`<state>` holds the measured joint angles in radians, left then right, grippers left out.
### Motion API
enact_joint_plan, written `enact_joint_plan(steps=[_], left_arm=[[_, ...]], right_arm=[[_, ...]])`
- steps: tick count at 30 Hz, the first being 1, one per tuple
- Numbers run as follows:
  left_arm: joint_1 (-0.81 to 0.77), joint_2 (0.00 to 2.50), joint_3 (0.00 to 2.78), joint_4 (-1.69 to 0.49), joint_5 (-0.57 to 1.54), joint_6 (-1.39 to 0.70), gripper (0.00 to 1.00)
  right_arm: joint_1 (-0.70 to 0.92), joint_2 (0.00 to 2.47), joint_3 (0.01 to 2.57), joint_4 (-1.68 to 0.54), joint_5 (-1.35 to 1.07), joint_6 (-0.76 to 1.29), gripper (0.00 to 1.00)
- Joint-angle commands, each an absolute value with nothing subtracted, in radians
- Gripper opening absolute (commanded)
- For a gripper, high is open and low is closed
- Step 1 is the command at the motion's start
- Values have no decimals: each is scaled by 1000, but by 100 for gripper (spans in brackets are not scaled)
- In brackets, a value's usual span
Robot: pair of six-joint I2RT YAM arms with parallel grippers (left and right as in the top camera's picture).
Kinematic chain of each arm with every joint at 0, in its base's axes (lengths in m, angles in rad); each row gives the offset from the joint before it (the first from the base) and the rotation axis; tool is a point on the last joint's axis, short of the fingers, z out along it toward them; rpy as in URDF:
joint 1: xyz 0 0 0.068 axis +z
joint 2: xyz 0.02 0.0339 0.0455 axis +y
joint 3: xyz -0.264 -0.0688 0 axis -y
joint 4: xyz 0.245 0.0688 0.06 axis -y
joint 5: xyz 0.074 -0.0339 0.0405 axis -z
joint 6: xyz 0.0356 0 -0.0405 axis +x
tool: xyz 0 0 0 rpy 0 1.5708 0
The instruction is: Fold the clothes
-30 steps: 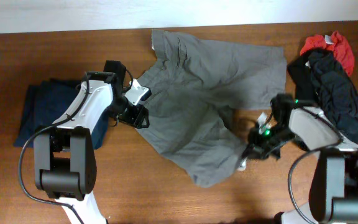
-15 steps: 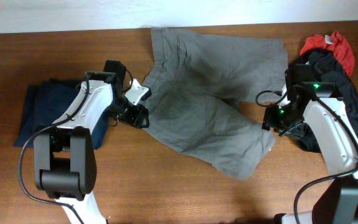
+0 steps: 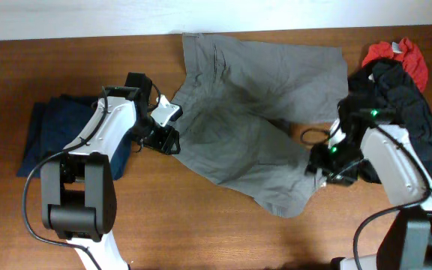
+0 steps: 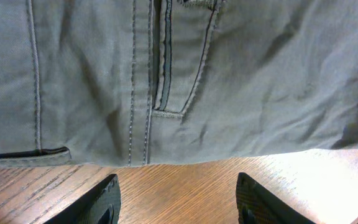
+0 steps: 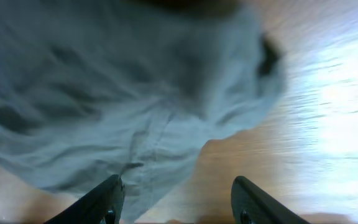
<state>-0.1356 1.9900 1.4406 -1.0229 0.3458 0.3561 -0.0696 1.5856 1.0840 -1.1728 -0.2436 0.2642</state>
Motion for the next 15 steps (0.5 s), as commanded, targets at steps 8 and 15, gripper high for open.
enact_joint_plan(steps=[8,15], left_arm=[[-137,1982,1437,-1021,343,353,59],[-137,1982,1437,-1009,343,353,60]], right_arm=[[-74,1578,870,-995,-266,333,61],[-73,1578,772,-753,-303,339,21]])
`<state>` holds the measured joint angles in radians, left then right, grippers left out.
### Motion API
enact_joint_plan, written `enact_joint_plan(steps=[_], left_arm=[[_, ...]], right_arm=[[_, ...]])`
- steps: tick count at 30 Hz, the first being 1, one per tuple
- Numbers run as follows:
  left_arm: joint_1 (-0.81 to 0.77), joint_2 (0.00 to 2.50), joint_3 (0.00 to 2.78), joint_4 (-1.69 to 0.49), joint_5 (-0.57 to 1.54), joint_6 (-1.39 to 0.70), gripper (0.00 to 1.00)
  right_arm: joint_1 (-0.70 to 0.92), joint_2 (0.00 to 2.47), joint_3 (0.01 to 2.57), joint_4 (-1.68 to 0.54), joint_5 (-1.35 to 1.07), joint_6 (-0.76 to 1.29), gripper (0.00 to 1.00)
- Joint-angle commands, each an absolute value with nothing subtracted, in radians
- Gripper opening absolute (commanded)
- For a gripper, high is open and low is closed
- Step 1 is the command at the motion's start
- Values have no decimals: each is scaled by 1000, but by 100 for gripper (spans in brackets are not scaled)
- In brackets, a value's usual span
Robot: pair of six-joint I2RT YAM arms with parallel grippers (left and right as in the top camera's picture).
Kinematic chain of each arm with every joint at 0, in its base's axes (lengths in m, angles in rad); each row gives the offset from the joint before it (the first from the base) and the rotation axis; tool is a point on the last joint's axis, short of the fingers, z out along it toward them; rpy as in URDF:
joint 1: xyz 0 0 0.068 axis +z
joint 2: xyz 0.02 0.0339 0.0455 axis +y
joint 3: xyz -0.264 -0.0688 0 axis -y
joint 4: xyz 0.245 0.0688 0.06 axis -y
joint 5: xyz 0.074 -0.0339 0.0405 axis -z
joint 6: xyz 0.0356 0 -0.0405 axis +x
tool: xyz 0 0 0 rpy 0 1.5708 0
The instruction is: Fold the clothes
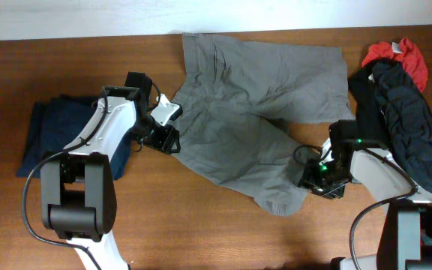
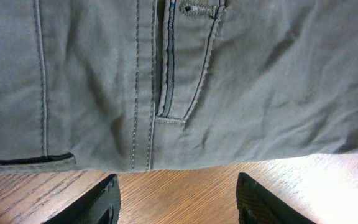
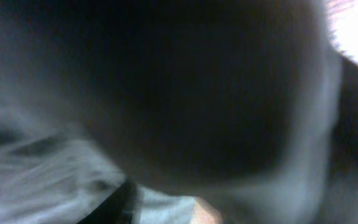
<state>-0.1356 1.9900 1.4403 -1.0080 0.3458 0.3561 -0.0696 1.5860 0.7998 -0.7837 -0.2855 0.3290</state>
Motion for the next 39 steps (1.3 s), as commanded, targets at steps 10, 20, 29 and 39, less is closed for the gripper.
enact_joint_plan(steps=[10,20,29,39], left_arm=[[-137,1982,1437,-1013,343,353,60],[-137,1982,1437,-1013,343,353,59],[-137,1982,1437,-1014,343,353,59],[-137,1982,1437,-1007,343,353,59]], right_arm=[[-74,1483,1084,-1023,-215,224,4],[-83,1485,1296,-1172,-192,191,4],[-93,1501,1289,-1243,-172,171,11],[-199,1573,1015,-1084,-336,220,59]])
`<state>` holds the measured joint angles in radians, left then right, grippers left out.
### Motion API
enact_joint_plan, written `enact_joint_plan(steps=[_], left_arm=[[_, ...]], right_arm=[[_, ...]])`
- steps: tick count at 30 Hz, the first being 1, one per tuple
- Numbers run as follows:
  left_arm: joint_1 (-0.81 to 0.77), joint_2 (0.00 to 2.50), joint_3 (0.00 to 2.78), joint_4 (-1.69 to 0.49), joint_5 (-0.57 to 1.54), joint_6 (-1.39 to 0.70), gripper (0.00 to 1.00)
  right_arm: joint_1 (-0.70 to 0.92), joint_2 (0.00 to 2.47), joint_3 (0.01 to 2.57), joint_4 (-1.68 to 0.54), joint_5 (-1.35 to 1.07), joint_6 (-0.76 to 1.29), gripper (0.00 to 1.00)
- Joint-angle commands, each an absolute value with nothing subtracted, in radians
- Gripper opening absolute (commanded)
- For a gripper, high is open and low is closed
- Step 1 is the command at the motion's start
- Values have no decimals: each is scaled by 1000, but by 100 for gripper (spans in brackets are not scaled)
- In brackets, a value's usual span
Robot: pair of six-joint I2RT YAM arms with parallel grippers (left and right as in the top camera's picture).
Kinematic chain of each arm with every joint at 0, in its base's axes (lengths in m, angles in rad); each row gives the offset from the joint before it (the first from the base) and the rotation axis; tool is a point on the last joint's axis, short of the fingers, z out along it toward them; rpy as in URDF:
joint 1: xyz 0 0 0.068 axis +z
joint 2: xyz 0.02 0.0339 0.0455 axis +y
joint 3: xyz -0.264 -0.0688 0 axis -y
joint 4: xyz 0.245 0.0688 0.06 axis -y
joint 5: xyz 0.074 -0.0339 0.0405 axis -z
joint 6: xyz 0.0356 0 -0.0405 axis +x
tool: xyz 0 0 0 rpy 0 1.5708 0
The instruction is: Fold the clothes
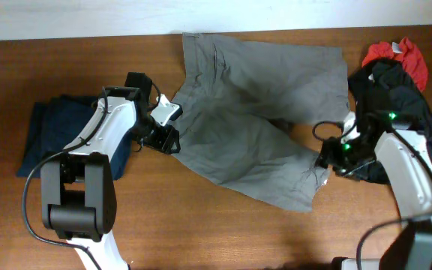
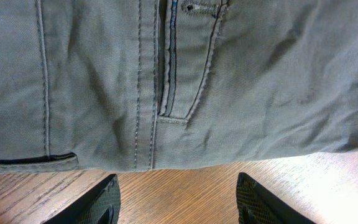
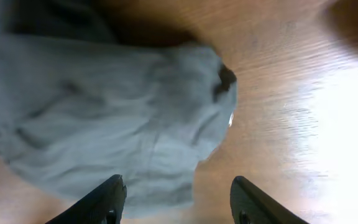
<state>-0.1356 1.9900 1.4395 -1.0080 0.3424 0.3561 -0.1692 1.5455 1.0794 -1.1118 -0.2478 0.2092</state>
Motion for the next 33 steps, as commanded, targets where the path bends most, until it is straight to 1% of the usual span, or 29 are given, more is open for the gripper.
enact_joint_plan(steps=[1,6,7,8,9,10,11,13,16,20,22,24,27,33], left_arm=[[-137,1982,1437,-1007,343,353,59],[-137,1982,1437,-1006,344,353,59],[-137,1982,1437,-1006,344,353,59],[-137,1982,1437,-1006,344,353,59],[-137,1982,1437,-1006,343,353,59],[-137,1982,1437,-1006,344,353,59],[-137,1982,1437,-1007,343,353,59],[-137,1982,1437,-1007,343,353,59],[-137,1982,1437,-1010,343,353,59],[-137,1982,1437,-1008,343,353,59],[-137,1982,1437,-1006,343,353,59],[-137,1982,1437,-1007,343,353,59],[-137,1982,1437,-1007,343,353,59],[-137,1982,1437,-1007,343,353,59]], right_arm=[[-213,1579,988,-1052,-353,218,59],[-227,1584,925,-966,-411,218,58],[-226,1584,921,-963,-425,218,55],[-223,1584,918,-958,-438,218,48],[-220,1584,918,-952,-438,218,35],[-218,1584,918,-943,-438,218,17],[-215,1584,918,-929,-439,218,5],[-214,1582,921,-896,-453,217,4],[-229,1564,972,-910,-444,180,4],[-235,1534,1177,-1064,-347,115,4],[-221,1533,1302,-1152,-346,96,4],[-190,1533,1427,-1232,-358,81,4],[-135,1533,1527,-1282,-358,81,4],[12,1553,1547,-1280,-354,82,4]])
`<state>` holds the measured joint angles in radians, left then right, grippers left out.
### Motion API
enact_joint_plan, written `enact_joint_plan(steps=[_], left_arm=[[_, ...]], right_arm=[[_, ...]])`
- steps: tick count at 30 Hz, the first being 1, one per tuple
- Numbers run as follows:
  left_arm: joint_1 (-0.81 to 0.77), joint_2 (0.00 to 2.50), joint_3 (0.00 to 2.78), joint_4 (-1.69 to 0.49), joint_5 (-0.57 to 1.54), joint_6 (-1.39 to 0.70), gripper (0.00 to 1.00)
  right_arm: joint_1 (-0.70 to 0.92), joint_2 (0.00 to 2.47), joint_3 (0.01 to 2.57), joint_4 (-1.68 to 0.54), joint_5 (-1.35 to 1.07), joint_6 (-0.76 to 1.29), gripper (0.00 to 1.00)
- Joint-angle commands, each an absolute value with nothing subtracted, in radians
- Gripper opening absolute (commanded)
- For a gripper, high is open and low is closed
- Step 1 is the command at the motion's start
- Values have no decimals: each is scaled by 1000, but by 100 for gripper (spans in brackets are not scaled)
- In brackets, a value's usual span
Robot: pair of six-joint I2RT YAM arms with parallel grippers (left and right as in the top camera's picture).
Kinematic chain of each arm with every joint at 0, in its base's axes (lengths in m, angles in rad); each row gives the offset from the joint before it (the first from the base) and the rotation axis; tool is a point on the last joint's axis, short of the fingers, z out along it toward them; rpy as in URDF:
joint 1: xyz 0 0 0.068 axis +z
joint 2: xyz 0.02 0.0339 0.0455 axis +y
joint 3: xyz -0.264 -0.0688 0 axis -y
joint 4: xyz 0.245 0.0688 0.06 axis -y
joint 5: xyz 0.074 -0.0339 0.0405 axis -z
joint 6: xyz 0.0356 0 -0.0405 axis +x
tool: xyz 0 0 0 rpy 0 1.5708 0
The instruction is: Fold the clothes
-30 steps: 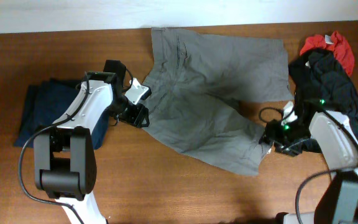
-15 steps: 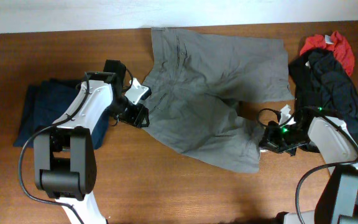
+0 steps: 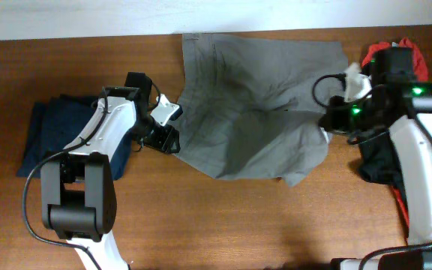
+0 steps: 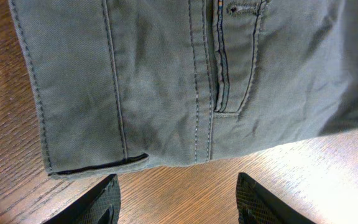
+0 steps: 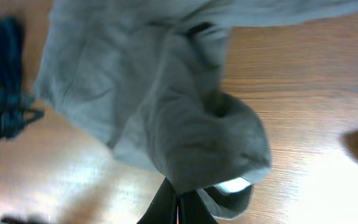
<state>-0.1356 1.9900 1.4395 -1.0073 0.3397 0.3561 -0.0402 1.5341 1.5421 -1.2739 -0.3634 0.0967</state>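
Observation:
Grey shorts (image 3: 253, 97) lie spread on the wooden table, waistband toward the left. My right gripper (image 3: 330, 124) is shut on the hem of one leg and holds it lifted above the table; the cloth (image 5: 210, 143) hangs bunched from its closed fingers (image 5: 178, 208). My left gripper (image 3: 167, 139) is open at the left edge of the shorts, with its fingers (image 4: 101, 199) over bare wood just below the waistband corner (image 4: 92, 165). The fly seam (image 4: 219, 68) shows above it.
A folded dark blue garment (image 3: 51, 135) lies at the left. A heap of black and red clothes (image 3: 396, 67) sits at the right, beside my right arm. Bare wood runs along the table's front.
My right gripper was open by the leg hem at the lower right; now it is shut on that hem and higher up at the right, with the leg drawn up. The left gripper stays open.
My right gripper stood open over the lower leg's end, then pressed close onto the cloth, then sat open beside the hem. Now it holds the hem lifted toward the upper right. My left gripper stayed open at the waistband throughout.

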Motion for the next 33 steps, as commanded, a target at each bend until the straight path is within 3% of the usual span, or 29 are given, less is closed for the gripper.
enact_joint_plan(steps=[1,8,9,10,13,15,19,22,30,33], left_arm=[[-137,1982,1437,-1007,343,353,59],[-137,1982,1437,-1007,343,353,59],[-137,1982,1437,-1007,343,353,59],[-137,1982,1437,-1008,343,353,59],[-137,1982,1437,-1010,343,353,59],[-137,1982,1437,-1010,343,353,59],[-137,1982,1437,-1010,342,353,59],[-135,1982,1437,-1010,321,353,59],[-135,1982,1437,-1010,282,334,60],[-134,1982,1437,-1009,187,279,69]], right_arm=[[36,1563,1547,-1285,-355,82,4],[138,1575,1551,-1273,-315,80,6],[135,1576,1551,-1275,-268,98,18],[126,1578,1550,-1277,-215,126,22],[62,1587,1549,-1279,-145,173,26],[-4,1605,1549,-1279,-146,173,36],[-135,1662,1539,-1285,-162,173,39],[-197,1720,1519,-1308,-188,150,53],[-278,1792,1343,-1245,-358,49,55],[-282,1792,1317,-1237,-366,24,56]])
